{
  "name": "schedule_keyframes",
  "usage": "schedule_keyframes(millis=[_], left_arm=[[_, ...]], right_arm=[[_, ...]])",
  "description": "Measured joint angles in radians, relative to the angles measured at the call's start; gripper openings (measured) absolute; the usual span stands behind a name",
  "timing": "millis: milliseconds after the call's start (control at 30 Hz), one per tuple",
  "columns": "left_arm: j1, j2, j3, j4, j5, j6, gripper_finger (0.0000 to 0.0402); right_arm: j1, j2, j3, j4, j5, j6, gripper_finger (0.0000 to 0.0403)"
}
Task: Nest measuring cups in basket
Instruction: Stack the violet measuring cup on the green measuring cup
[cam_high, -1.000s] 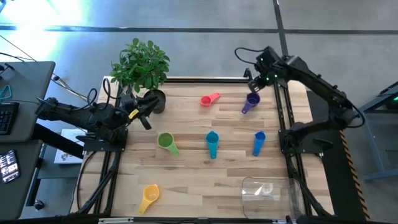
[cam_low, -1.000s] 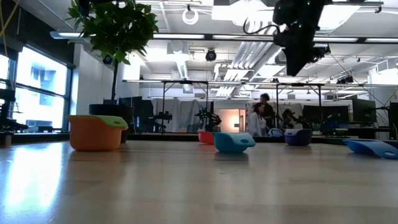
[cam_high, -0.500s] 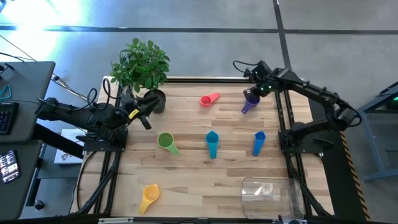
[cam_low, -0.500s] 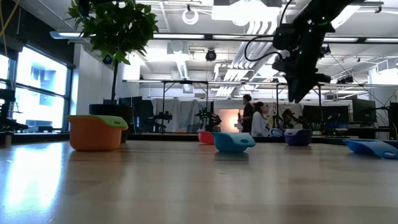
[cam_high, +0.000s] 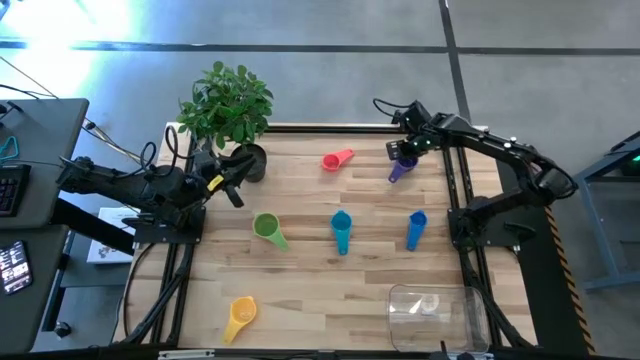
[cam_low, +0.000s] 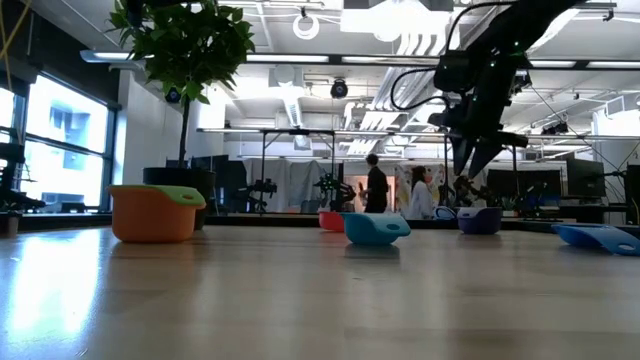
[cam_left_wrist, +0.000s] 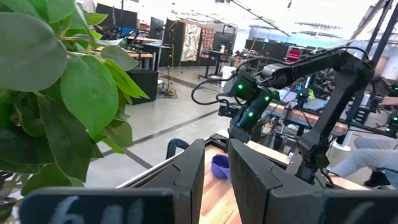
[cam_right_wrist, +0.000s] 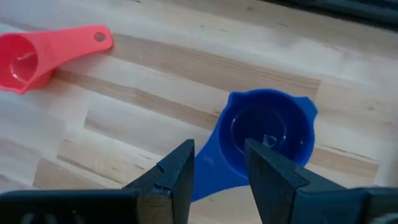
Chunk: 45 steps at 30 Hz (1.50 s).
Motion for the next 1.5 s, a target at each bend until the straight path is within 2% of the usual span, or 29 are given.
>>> schedule_keyframes(millis=[367,500,800,1000,1133,1333,1500], left_arm=[[0.0,0.0,0.0,0.0,-0.039,0.0,0.0062],[0.0,0.0,0.0,-0.001,-0.039,0.01,0.0062],[0.0,0.0,0.0,-0.001,-0.039,0.061,0.0062],[0.0,0.0,0.0,-0.001,-0.039,0.063,0.0062],[0.0,0.0,0.0,0.0,-0.039,0.095,0.0062],[0.0,0.0,0.0,0.0,-0.039,0.123,0.0062],[0.0,0.0,0.0,0.003,-0.039,0.138,0.0062]], right_arm=[[0.03,0.131,0.001,0.043,0.025,0.074,0.0133],[0.03,0.156,0.002,0.048,0.063,0.089,0.0133],[0.03,0.226,0.003,0.087,0.055,0.107,0.0133],[0.03,0.257,0.003,0.089,0.099,0.108,0.0132],[0.03,0.264,0.003,0.089,0.095,0.108,0.0109],[0.031,0.264,0.003,0.089,0.061,0.095,0.0017],[0.045,0.263,0.004,0.079,0.043,0.088,0.0019]])
